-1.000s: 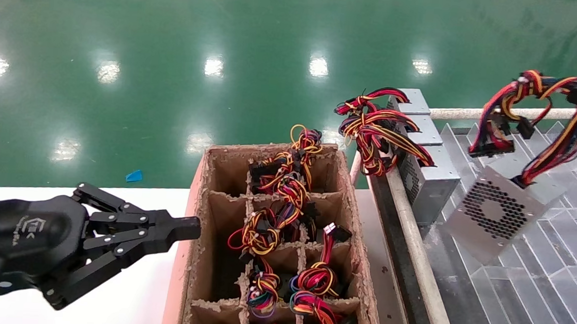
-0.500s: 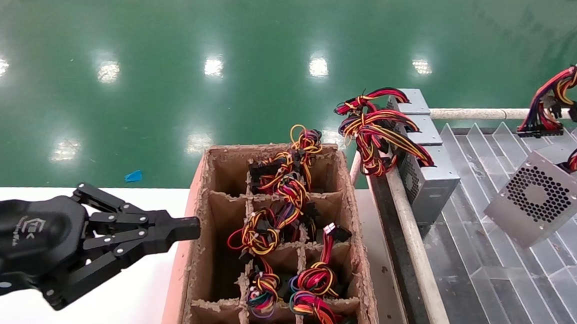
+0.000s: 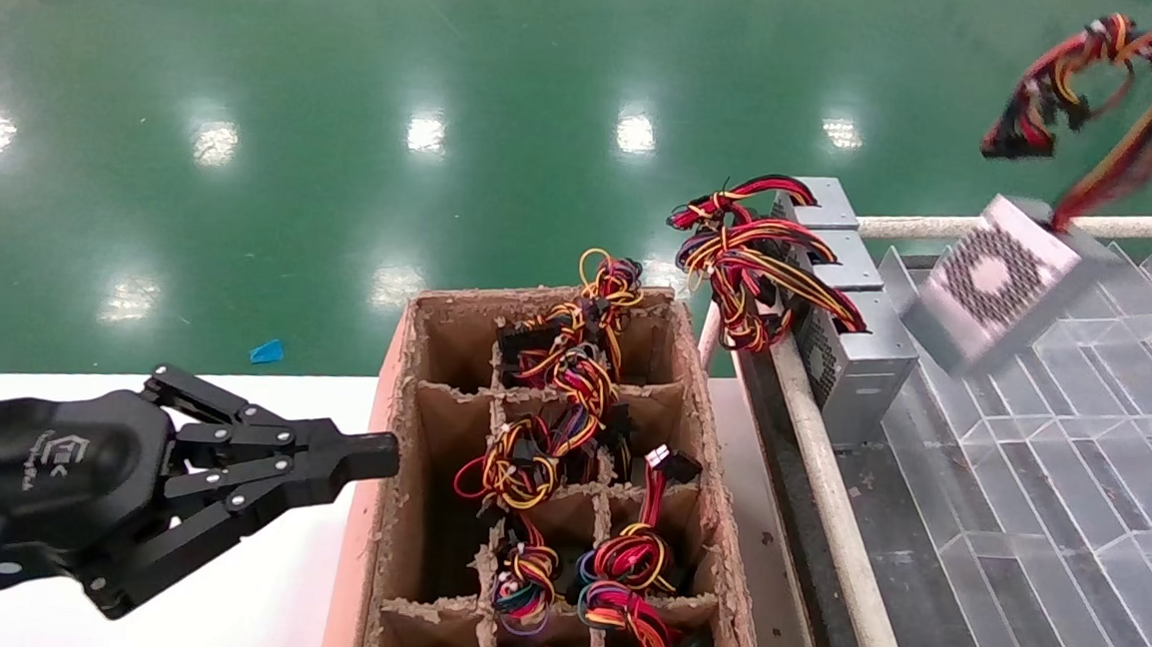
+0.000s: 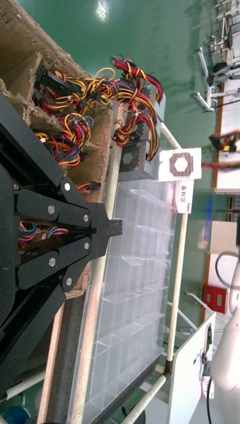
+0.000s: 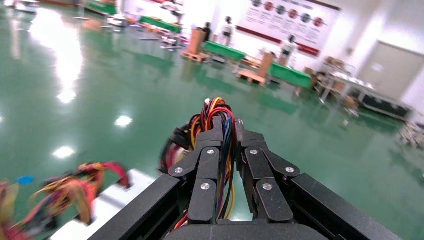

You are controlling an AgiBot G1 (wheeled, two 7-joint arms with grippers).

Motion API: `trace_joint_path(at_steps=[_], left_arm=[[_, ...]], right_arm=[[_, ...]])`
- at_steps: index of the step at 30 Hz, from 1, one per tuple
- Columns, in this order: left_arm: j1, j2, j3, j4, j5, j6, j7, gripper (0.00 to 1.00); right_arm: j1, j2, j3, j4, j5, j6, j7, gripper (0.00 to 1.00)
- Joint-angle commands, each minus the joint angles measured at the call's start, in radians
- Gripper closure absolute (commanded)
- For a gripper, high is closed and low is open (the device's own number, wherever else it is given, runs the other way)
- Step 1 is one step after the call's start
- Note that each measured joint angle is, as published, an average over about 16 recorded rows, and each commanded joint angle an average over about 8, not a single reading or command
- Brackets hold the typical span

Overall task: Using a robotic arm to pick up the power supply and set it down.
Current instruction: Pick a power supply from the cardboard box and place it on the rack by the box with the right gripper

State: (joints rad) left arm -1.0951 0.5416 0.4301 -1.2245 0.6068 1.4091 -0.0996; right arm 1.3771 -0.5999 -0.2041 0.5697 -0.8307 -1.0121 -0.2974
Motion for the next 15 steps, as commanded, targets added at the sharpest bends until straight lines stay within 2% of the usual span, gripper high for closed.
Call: trace_joint_path(at_steps=[1,8,15], left_arm=[[0.000,0.000,0.000,0.000,0.000,0.000,0.000,1.00],[0.000,0.000,0.000,0.000,0.000,0.000,0.000,1.00],[0.000,0.000,0.000,0.000,0.000,0.000,0.000,1.00]], right_arm=[[0.073,-0.047,-0.022,-0.068,-0.031,0.016,-0.011,1.00],[0.229,-0.180,-0.075,-0.273,-0.118,0.130,-0.065,1.00],[0.327,-0.247,-0.095,-0.393,-0.151,0.147,-0.117,1.00]])
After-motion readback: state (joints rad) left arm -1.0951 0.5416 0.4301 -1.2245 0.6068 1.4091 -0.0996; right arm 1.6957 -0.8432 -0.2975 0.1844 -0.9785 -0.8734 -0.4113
